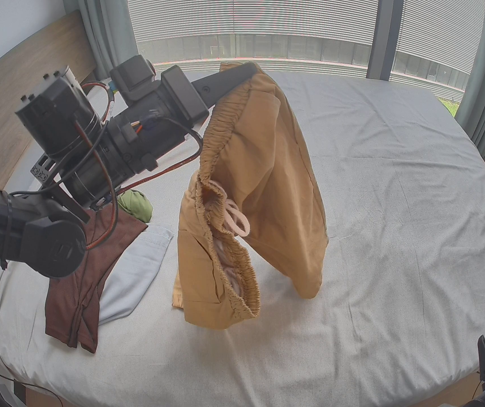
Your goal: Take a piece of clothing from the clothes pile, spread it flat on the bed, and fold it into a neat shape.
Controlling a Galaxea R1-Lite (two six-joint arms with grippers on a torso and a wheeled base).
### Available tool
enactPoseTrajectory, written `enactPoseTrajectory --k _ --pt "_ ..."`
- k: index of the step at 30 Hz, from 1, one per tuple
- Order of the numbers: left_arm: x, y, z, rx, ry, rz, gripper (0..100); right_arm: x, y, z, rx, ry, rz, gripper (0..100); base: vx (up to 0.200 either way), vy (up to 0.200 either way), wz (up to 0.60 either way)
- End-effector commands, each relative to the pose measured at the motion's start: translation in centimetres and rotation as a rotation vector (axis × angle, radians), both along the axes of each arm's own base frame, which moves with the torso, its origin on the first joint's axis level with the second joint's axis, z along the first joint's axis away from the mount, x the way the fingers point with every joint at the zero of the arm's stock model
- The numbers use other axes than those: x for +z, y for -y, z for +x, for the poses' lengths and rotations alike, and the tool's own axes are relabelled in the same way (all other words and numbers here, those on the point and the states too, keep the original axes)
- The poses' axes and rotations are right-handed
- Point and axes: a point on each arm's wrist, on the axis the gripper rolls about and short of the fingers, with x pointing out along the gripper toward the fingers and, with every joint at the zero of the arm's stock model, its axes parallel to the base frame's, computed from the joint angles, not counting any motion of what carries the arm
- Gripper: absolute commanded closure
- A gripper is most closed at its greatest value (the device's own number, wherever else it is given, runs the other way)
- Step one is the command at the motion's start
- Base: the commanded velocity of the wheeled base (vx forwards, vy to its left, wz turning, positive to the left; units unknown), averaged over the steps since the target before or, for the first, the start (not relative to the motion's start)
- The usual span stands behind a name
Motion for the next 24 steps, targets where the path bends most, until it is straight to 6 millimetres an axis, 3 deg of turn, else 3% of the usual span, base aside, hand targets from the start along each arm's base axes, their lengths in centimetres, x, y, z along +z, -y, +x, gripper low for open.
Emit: enactPoseTrajectory --k 1,14,21,24 --pt "0.2 0.5 -0.2 -0.015 0.007 -0.005 100 -0.5 0.0 0.0 0.0 0.002 0.0 0 0.0 0.0 0.0" --pt "1.9 1.1 -0.8 -0.036 0.05 -0.042 100 -0.5 0.0 0.0 0.0 0.0 -0.001 0 0.0 0.0 0.0" --pt "5.1 2.2 -2.1 -0.077 0.051 -0.162 100 -0.5 0.0 0.0 0.0 0.002 -0.001 0 0.0 0.0 0.0" --pt "5.2 2.2 -2.0 -0.067 0.04 -0.162 100 -0.5 0.0 0.0 0.0 0.0 -0.001 0 0.0 0.0 0.0"
